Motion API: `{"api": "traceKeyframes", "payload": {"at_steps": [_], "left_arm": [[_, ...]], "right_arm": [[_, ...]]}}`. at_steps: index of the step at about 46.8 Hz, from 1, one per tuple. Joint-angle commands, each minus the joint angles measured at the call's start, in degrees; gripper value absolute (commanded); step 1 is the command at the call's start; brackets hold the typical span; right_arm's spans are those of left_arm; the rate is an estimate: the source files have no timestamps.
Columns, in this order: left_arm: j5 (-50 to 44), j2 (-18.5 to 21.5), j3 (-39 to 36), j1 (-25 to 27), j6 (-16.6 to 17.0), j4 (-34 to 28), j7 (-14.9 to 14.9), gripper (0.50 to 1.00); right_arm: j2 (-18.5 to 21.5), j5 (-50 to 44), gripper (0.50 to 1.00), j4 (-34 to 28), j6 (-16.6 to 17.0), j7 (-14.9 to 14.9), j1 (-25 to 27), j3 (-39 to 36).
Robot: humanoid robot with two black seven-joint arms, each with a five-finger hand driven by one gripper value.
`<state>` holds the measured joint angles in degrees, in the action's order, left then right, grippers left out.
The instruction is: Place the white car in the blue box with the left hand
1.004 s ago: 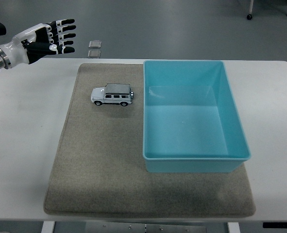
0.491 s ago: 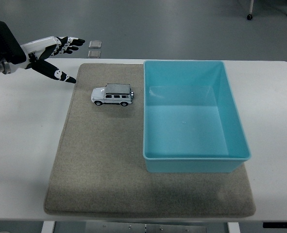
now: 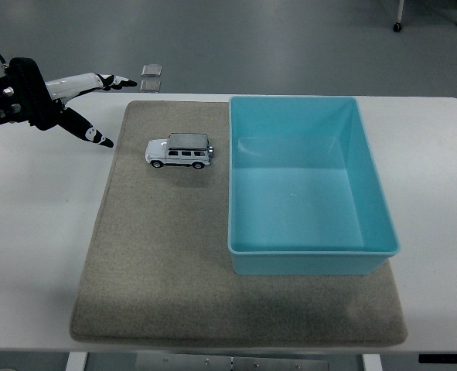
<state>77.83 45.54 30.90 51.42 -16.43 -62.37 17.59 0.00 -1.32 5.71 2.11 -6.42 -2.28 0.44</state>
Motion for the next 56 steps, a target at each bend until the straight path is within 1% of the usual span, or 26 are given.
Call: {"api": "traceKeyframes", "payload": {"at_steps": [1,7,11,14,21,25,33,37,40,48,56], "left_arm": [[2.23,-0.45,-0.31,-0.01,0.09,-0.30,-0.01,0.986],[4.25,-0.98,-0.40,0.17,0.09,-0.39,-0.01,0.986],[4.61,-2.29,-0.57,0.26,0.26,-0.12,-0.10,0.986],[4.87,-4.14,-1.45,0.96,0.44,0.40,-0.19,0.986],[4.87,-8.53,-4.70,3.07,2.72,2.60,-0.54,0.988],[4.87,-11.17,-6.98,4.04,3.42,4.35,-0.63,0.988],[6.27,-16.09,-7.52,4.39,5.18,8.75,-0.89,0.988],[7.95,-17.85,-7.52,4.48,5.27,10.60,-0.89,0.988],[8.21,-18.82,-7.52,4.48,5.62,11.65,-0.89,0.988],[8.56,-20.93,-7.60,4.39,8.35,13.41,-0.98,0.988],[8.65,-21.46,-7.61,4.39,8.44,13.41,-0.98,0.986]], "right_arm": [[0.00,0.00,0.936,0.00,0.00,0.00,0.00,0.00],[0.00,0.00,0.936,0.00,0.00,0.00,0.00,0.00],[0.00,0.00,0.936,0.00,0.00,0.00,0.00,0.00],[0.00,0.00,0.936,0.00,0.00,0.00,0.00,0.00],[0.00,0.00,0.936,0.00,0.00,0.00,0.00,0.00],[0.00,0.00,0.936,0.00,0.00,0.00,0.00,0.00],[0.00,0.00,0.936,0.00,0.00,0.00,0.00,0.00],[0.00,0.00,0.936,0.00,0.00,0.00,0.00,0.00],[0.00,0.00,0.936,0.00,0.00,0.00,0.00,0.00],[0.00,0.00,0.936,0.00,0.00,0.00,0.00,0.00],[0.00,0.00,0.936,0.00,0.00,0.00,0.00,0.00]]}}
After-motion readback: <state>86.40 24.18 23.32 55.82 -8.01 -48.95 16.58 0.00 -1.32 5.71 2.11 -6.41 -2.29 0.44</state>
